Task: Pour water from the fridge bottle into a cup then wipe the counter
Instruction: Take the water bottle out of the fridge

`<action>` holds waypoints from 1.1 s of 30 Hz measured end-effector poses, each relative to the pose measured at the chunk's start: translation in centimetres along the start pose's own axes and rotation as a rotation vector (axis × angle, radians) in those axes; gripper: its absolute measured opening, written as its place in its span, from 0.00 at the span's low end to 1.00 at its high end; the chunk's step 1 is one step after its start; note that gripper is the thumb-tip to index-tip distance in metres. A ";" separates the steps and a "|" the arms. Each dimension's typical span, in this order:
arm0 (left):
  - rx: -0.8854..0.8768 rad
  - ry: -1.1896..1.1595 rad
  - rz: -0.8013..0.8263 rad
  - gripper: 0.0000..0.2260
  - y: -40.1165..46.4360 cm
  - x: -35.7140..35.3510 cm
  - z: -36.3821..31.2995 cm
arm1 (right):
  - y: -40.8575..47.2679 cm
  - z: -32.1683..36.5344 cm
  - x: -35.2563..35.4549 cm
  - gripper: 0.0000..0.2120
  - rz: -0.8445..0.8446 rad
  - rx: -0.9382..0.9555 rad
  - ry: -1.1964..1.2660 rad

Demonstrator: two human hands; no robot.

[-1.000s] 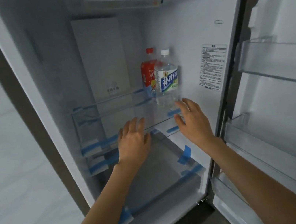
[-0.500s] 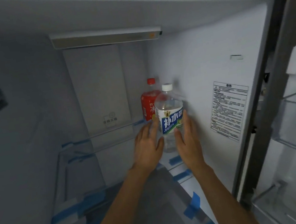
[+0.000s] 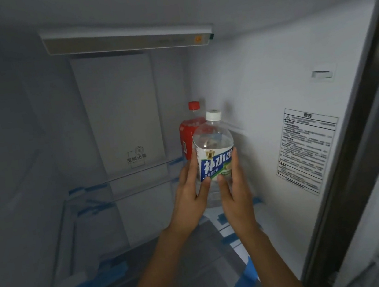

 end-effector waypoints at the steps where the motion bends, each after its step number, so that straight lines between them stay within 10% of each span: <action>1: 0.003 -0.011 -0.016 0.28 -0.3 0.4 -0.3 | -0.3 0.6 0.0 0.27 0.000 0.014 -0.004; 12: -0.039 -0.179 -0.144 0.26 -5.1 6.0 -8.4 | -7.4 10.6 2.6 0.28 -0.064 0.147 -0.043; 33: 0.076 -0.719 0.372 0.27 -29.8 1.5 -22.4 | -39.2 16.0 15.7 0.25 -0.389 -0.268 -0.252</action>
Point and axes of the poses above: each hand's wrist, its own y-axis towards the middle knuckle, its own x-axis out of the back of the hand, z = x × y, the point moved 5 cm from there along y, towards the middle knuckle, and after that the axes turned 9 degrees about -x, right-handed, at the moved point
